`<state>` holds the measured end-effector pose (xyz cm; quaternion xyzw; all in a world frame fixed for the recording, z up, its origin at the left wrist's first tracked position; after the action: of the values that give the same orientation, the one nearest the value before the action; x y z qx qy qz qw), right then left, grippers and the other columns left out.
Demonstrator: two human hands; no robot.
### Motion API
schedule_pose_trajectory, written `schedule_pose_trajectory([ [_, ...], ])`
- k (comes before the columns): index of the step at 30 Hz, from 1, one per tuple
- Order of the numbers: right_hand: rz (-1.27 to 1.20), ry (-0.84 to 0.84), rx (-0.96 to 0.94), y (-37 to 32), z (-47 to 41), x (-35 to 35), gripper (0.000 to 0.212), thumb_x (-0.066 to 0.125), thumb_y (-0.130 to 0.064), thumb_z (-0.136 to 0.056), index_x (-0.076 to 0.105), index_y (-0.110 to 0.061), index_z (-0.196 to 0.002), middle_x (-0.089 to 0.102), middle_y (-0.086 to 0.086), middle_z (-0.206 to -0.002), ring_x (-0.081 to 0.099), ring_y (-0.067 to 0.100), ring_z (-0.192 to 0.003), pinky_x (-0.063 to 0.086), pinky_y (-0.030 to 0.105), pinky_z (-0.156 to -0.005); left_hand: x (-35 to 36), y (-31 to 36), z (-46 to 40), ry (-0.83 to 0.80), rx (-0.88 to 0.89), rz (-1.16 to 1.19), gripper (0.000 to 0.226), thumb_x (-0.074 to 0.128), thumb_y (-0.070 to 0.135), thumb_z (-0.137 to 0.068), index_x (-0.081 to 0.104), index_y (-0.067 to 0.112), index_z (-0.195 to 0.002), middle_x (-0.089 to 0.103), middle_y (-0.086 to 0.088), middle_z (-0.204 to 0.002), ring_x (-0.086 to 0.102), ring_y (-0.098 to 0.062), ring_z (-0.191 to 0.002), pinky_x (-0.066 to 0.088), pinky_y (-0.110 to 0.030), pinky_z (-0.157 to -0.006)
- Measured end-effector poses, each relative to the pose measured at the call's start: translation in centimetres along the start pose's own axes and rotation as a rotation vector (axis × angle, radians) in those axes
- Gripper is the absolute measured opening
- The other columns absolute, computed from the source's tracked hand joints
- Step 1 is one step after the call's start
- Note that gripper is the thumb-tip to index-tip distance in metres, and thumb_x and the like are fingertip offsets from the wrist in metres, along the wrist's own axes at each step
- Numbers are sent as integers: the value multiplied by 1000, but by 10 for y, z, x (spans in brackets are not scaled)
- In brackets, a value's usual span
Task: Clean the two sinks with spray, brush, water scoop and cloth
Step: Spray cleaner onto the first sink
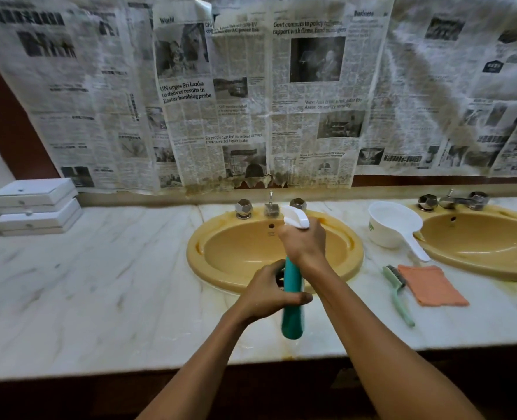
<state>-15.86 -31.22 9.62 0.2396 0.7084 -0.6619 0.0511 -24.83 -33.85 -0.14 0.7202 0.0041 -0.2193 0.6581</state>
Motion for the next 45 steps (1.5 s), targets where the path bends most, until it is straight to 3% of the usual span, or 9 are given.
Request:
schedule_pose_trajectory([
  [5, 43, -7, 15, 2, -8, -1, 17, 59, -15, -75, 55, -15, -59, 52, -1, -55, 49, 17, -54, 44, 36, -54, 5, 2, -9, -52, -3, -4, 60, 79, 41, -65, 60, 20, -117, 68, 1, -104, 66, -17, -98, 58, -39, -90],
  [9, 5, 58, 45, 16, -8, -20, 18, 60, -11, -78, 55, -13, -61, 52, 0, -58, 45, 14, -53, 39, 28, -50, 20, 0, -17, -104, -7, -51, 63, 80, 45, -63, 61, 21, -118, 68, 4, -103, 65, -14, -98, 58, -37, -89],
  [18, 13, 253, 159, 68, 17, -84, 25, 59, -11, -73, 45, -16, -53, 45, 0, -55, 37, 16, -50, 34, 29, -50, 94, 0, -12, -299, 38, -28, 59, 82, 43, -63, 62, 24, -115, 67, 8, -105, 63, -6, -96, 55, -28, -83],
  [21, 57, 282, 209, 90, 33, -102, 17, 60, -19, -71, 52, -10, -59, 51, 5, -57, 43, 19, -53, 42, 40, -55, 125, -4, -3, -356, 53, -42, 60, 82, 49, -61, 63, 23, -112, 68, 8, -102, 63, -4, -93, 51, -24, -78],
  [25, 141, 273, 261, 114, 51, -114, 18, 60, -17, -76, 51, -15, -60, 59, 6, -65, 56, 30, -70, 47, 46, -77, 160, -15, 13, -466, 36, -38, 56, 85, 47, -63, 64, 25, -109, 71, 7, -102, 67, -10, -96, 57, -39, -87],
  [29, 155, 243, 298, 132, 62, -114, 21, 59, -13, -74, 46, -11, -57, 47, 5, -58, 41, 22, -57, 41, 38, -57, 174, -21, 27, -517, 42, -44, 53, 84, 43, -67, 62, 23, -111, 71, 6, -102, 68, -12, -96, 57, -43, -88],
  [35, 42, 210, 296, 134, 44, -110, 17, 59, -10, -74, 49, -11, -62, 47, 5, -61, 41, 19, -58, 36, 33, -54, 166, -16, 11, -489, 32, -65, 57, 83, 48, -64, 63, 21, -110, 71, 5, -102, 68, -13, -95, 57, -38, -88],
  [40, -33, 221, 195, 115, 4, -117, 13, 61, -15, -71, 53, -11, -63, 49, 4, -61, 42, 18, -59, 38, 36, -56, 148, 2, -29, -421, 46, -73, 57, 82, 49, -62, 63, 21, -108, 67, 6, -99, 62, -6, -88, 50, -22, -75],
  [45, -62, 135, 76, 87, -60, -120, 23, 68, -24, -79, 54, -15, -63, 51, -3, -60, 48, 16, -60, 42, 33, -59, 128, 23, -93, -298, 94, -145, 73, 78, 56, -60, 57, 24, -123, 64, 8, -113, 61, -7, -100, 53, -24, -85],
])
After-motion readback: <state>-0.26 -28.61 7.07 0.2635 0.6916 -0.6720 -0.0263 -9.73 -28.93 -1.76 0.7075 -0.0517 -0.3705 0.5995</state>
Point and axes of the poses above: each hand's wrist, its own z-axis away from the middle knuckle, its own x-axis out of the palm, y = z × x, the point moved 9 cm from there along -z, towards the middle knuckle
